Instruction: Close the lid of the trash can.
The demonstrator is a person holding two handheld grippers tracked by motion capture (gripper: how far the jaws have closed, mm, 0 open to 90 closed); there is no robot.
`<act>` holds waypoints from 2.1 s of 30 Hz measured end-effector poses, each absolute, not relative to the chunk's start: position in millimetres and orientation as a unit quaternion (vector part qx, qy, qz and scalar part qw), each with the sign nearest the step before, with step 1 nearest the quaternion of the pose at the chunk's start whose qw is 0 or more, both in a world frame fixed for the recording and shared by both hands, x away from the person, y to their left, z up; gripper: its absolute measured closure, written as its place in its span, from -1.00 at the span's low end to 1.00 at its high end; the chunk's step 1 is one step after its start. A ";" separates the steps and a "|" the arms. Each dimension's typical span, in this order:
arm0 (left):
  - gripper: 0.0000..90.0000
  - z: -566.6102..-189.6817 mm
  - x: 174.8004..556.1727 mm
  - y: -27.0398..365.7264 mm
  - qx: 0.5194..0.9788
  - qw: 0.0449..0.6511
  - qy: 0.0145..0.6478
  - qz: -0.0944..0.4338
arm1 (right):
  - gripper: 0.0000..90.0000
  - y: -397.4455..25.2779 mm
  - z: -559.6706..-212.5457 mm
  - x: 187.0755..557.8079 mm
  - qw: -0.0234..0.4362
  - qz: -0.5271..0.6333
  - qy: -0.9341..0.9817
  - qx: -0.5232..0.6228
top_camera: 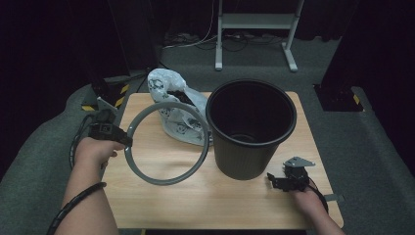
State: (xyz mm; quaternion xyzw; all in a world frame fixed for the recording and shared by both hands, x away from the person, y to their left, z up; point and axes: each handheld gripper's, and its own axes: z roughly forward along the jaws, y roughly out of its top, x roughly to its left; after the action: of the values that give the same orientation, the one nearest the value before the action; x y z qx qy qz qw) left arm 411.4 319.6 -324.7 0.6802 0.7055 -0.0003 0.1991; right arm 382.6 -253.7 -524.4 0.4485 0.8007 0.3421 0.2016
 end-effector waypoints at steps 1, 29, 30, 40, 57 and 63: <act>0.70 -323.4 411.1 320.0 0.677 0.202 0.708 0.001 | -0.66 -253.8 -524.4 382.6 0.202 0.342 0.801 0.448; 0.70 -272.9 408.0 330.9 0.656 0.251 0.711 0.023 | -0.66 -253.8 -524.4 382.6 0.202 0.342 0.801 0.448; 0.70 -271.7 408.0 331.0 0.658 0.250 0.710 0.022 | -0.66 -253.7 -524.4 382.6 0.201 0.342 0.801 0.449; 0.70 -259.1 409.6 326.5 0.658 0.265 0.705 0.026 | -0.66 -253.6 -524.4 382.6 0.201 0.342 0.801 0.449; 0.70 -243.2 421.5 295.3 0.674 0.276 0.685 0.032 | -0.66 -253.6 -524.4 382.6 0.200 0.342 0.801 0.449; 0.70 -234.3 426.2 281.9 0.682 0.278 0.675 0.036 | -0.66 -253.6 -524.4 382.5 0.200 0.342 0.801 0.449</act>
State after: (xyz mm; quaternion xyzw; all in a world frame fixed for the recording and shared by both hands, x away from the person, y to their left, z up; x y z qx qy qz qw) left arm 426.2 281.9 -234.3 0.6823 0.6751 0.0363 0.2783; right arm 382.5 -253.6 -524.4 0.4493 0.8007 0.3422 0.1997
